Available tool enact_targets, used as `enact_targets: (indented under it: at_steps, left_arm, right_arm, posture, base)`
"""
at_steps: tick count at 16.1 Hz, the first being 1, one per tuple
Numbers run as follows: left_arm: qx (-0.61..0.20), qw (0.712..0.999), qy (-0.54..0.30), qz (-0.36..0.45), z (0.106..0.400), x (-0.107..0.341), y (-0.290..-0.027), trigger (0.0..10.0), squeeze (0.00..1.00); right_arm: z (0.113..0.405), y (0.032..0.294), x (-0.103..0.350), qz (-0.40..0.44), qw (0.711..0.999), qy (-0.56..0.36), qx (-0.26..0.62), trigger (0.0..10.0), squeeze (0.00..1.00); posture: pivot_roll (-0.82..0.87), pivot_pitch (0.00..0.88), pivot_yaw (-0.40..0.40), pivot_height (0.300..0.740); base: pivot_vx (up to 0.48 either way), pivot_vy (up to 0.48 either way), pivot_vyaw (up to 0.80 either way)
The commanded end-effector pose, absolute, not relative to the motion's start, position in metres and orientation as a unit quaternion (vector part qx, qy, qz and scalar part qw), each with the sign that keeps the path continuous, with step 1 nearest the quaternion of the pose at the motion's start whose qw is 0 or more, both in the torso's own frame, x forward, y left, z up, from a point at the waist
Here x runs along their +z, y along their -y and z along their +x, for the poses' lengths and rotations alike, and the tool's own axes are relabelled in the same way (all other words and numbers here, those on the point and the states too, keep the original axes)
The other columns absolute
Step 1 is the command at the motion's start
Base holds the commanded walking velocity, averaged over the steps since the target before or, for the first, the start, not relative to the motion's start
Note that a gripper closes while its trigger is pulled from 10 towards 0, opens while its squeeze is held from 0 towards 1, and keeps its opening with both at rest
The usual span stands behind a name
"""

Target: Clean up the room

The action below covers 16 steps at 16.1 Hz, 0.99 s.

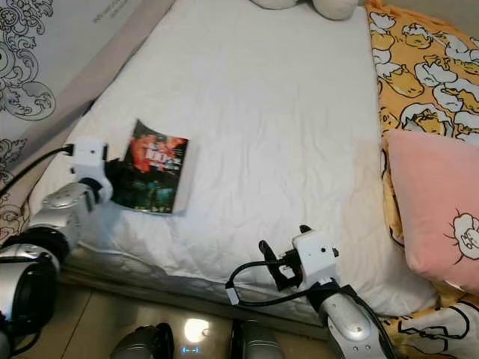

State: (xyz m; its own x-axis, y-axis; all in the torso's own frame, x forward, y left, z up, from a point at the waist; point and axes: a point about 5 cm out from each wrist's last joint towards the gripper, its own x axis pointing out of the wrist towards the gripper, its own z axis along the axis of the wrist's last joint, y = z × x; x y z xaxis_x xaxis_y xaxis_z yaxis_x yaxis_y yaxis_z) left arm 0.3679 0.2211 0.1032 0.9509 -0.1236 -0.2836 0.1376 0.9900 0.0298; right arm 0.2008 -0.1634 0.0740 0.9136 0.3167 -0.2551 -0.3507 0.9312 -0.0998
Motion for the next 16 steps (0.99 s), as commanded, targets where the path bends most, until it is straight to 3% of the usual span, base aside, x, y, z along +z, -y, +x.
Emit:
enact_targets:
  at_steps: [1,8,13,14,15,16]
  left_arm:
    - [-0.103,0.985,-0.140,0.020,0.372,0.106,-0.205,10.0,0.00]
    - [-0.210,0.969,-0.097,-0.091,0.380,0.117,-0.150,10.0,0.00]
    - [-0.171,0.975,-0.138,-0.036,0.371,0.098,-0.166,10.0,0.00]
    - [-0.165,0.974,-0.153,-0.008,0.368,0.093,-0.175,10.0,0.29]
    - [-0.159,0.973,-0.165,0.009,0.366,0.090,-0.182,10.0,1.00]
    - [-0.158,0.973,-0.169,0.015,0.366,0.090,-0.184,10.0,1.00]
  right_arm:
    - [0.200,0.166,0.072,-0.078,0.974,-0.126,0.169,10.0,0.00]
    - [0.198,0.164,0.069,-0.073,0.976,-0.128,0.163,10.0,0.00]
    - [0.199,0.163,0.068,-0.071,0.975,-0.128,0.164,10.0,0.00]
    - [0.199,0.163,0.068,-0.072,0.975,-0.129,0.166,10.0,0.00]
    - [0.200,0.163,0.068,-0.073,0.974,-0.130,0.168,10.0,0.00]
    - [0.200,0.163,0.068,-0.073,0.974,-0.131,0.168,10.0,0.00]
  posture:
    - [-0.19,0.161,-0.090,0.740]
    - [-0.19,0.164,-0.069,0.740]
    - [-0.19,0.165,-0.070,0.740]
    - [-0.18,0.166,-0.078,0.740]
    - [-0.18,0.165,-0.080,0.740]
    - [-0.18,0.165,-0.080,0.740]
  base:
    - [0.000,0.000,0.00]
    - [0.000,0.000,0.00]
    - [0.000,0.000,0.00]
    - [0.000,0.000,0.00]
    - [0.000,0.000,0.00]
    - [0.000,0.000,0.00]
